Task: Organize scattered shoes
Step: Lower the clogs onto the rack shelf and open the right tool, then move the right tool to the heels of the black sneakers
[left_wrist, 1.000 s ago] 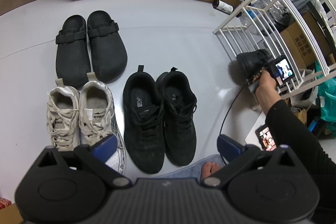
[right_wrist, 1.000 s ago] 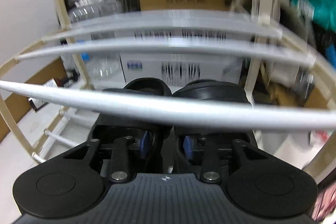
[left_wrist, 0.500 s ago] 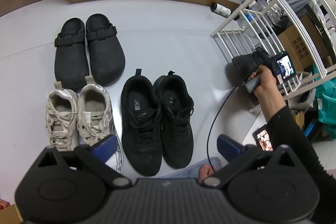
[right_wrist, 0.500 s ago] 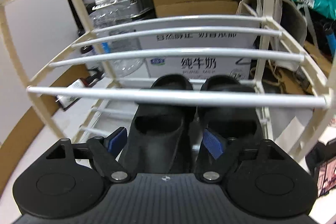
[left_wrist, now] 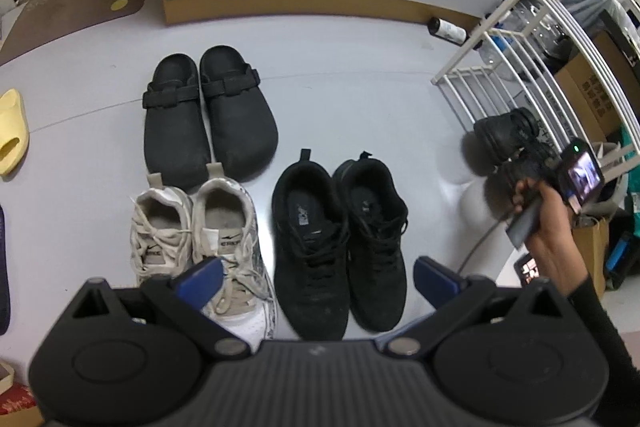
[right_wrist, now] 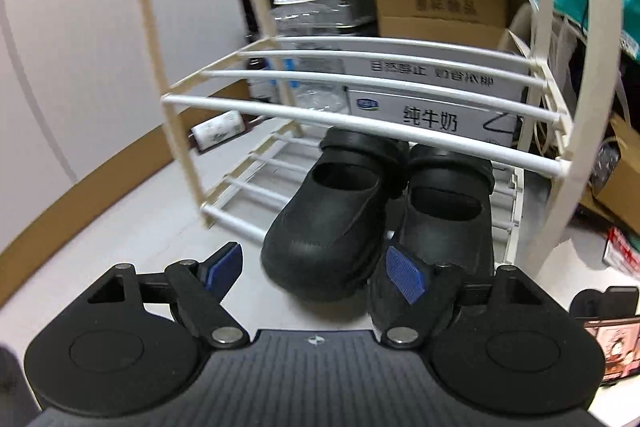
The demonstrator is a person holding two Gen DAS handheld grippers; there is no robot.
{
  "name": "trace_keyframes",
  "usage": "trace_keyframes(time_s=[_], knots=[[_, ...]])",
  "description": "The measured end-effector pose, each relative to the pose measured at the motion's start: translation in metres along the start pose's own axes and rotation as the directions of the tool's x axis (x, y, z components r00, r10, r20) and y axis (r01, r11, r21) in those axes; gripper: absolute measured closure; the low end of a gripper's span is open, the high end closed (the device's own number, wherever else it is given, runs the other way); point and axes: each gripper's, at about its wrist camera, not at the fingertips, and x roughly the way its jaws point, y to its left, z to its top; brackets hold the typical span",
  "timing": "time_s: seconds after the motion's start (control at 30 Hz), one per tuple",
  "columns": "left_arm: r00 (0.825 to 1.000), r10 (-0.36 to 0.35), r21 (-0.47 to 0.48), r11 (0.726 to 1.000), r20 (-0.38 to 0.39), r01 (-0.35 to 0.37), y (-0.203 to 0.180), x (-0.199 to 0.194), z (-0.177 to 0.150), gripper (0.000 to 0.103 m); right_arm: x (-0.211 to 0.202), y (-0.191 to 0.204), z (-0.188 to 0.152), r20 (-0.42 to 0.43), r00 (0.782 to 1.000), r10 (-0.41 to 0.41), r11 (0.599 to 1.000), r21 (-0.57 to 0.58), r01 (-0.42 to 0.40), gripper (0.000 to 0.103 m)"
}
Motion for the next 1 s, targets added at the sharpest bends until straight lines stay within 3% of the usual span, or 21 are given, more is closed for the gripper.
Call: trace_keyframes(time_s=[0.17, 0.47, 0.77, 0.87, 1.0], knots=[[1.000, 0.006, -0.002, 1.000, 0.006, -0.006, 0.004, -0.002, 0.001, 0.001, -0.033, 0.012, -0.014, -0.032, 0.987, 0.155, 0.983, -0.095, -0.158, 0.020], [1.000, 0.022, -0.014, 1.000, 0.012, -0.022, 0.015, -0.006, -0.001, 0.001, -0.078, 0.040, -0.044, -0.150, 0.942, 0.300, 0.919, -0.218, -0.328, 0.020], [0.996, 0.088, -0.050, 0.995, -0.024, -0.089, 0.037, -0.005, -0.007, 0.001, -0.104, 0.068, -0.063, -0.269, 0.917, 0.293, 0.860, -0.345, -0.376, 0.023], [0.994, 0.104, -0.043, 0.994, -0.031, -0.105, 0.040, -0.004, -0.007, 0.001, -0.112, 0.076, -0.071, -0.365, 0.880, 0.305, 0.822, -0.365, -0.436, 0.023], [0.994, 0.101, -0.048, 0.994, -0.049, -0.103, 0.044, -0.001, -0.008, 0.001, -0.120, 0.081, -0.078, -0.432, 0.846, 0.312, 0.792, -0.373, -0.483, 0.023]])
